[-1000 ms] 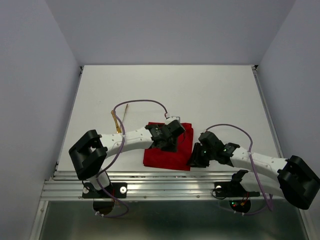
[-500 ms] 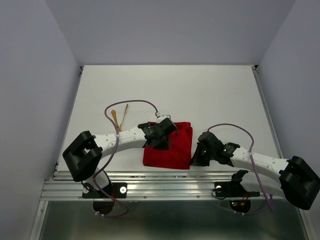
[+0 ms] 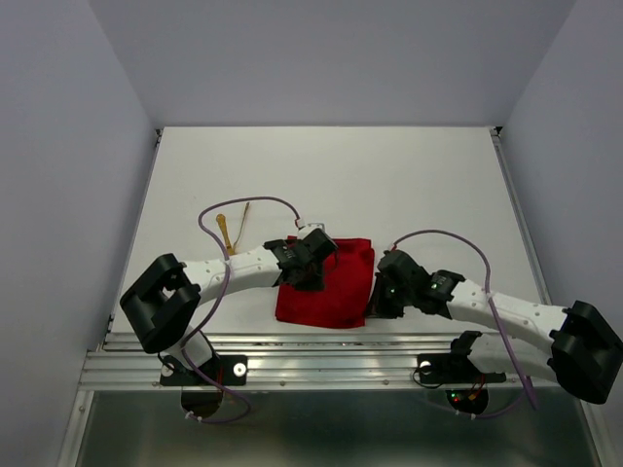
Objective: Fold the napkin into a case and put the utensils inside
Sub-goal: Smooth out the lower triangle-folded napkin at the center of the board.
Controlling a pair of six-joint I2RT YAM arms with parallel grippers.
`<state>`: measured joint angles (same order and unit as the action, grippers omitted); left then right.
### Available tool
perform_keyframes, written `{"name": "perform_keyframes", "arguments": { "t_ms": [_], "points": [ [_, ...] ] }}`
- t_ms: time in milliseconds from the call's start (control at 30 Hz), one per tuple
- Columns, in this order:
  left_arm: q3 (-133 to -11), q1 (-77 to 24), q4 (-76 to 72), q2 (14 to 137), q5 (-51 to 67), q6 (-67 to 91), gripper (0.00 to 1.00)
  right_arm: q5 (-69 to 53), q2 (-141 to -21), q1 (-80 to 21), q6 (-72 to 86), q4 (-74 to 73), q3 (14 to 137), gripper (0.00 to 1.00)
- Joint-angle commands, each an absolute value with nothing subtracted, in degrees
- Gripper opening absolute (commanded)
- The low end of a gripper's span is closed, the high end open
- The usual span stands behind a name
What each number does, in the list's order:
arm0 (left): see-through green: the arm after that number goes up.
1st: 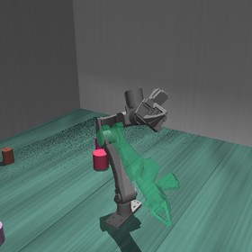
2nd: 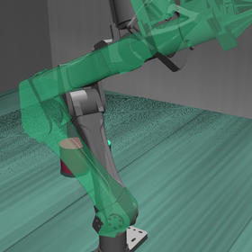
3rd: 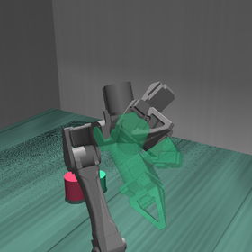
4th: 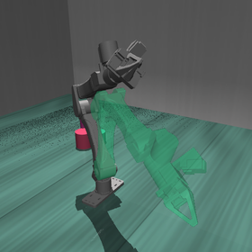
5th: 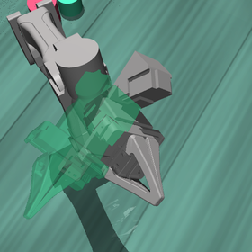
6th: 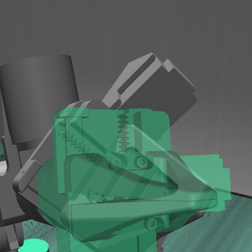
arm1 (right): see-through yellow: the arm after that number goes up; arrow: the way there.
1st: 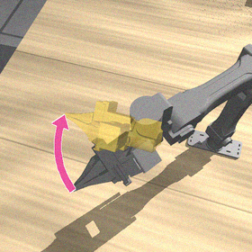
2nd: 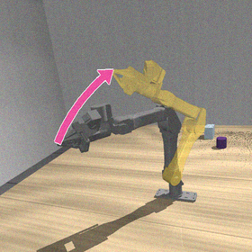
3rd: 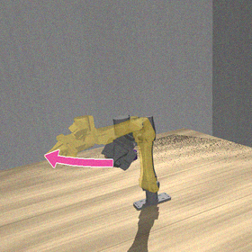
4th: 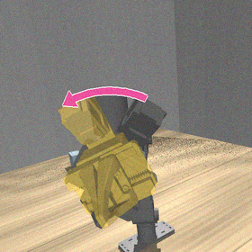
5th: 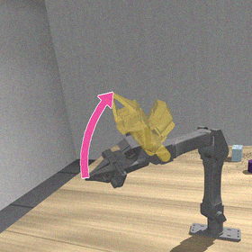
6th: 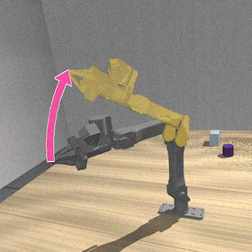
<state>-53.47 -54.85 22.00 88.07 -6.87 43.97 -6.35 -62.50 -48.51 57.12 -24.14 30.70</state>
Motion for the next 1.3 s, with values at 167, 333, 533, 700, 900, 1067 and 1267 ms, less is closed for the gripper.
{"name": "perform_keyframes", "arguments": {
  "t_ms": [167,333,533,700,900,1067,1267],
  "points": [
    [-52.47,-54.23,20.48,85.78,-6.33,43.24,0.41,-5.45,-66.52,-50.45,55.72,-26.28,31.91,0.11],
    [-52.29,-54.23,20.65,85.34,-6.24,43.42,0.44,-4.48,-67.41,-50.45,58.70,-24.00,31.29,0.17],
    [-52.12,-54.05,20.83,84.81,-6.33,43.33,0.44,-4.58,-66.36,-50.45,63.27,-20.04,28.92,0.23],
    [-52.82,-54.05,20.83,85.43,-5.98,42.98,0.44,-3.17,-65.92,-50.45,64.25,-20.39,28.83,0.32],
    [-53.52,-54.05,21.09,85.87,-5.98,42.54,0.43,-1.67,-66.80,-50.45,64.69,-21.09,29.09,0.23],
    [-53.53,-54.05,21.53,85.69,-5.98,42.28,0.43,-0.79,-67.32,-50.45,63.99,-22.06,29.79,0.12],
    [-53.88,-54.05,21.97,85.61,-6.06,42.01,0.43,-0.44,-67.94,-50.45,62.58,-23.99,30.67,0.01]
  ]
}}
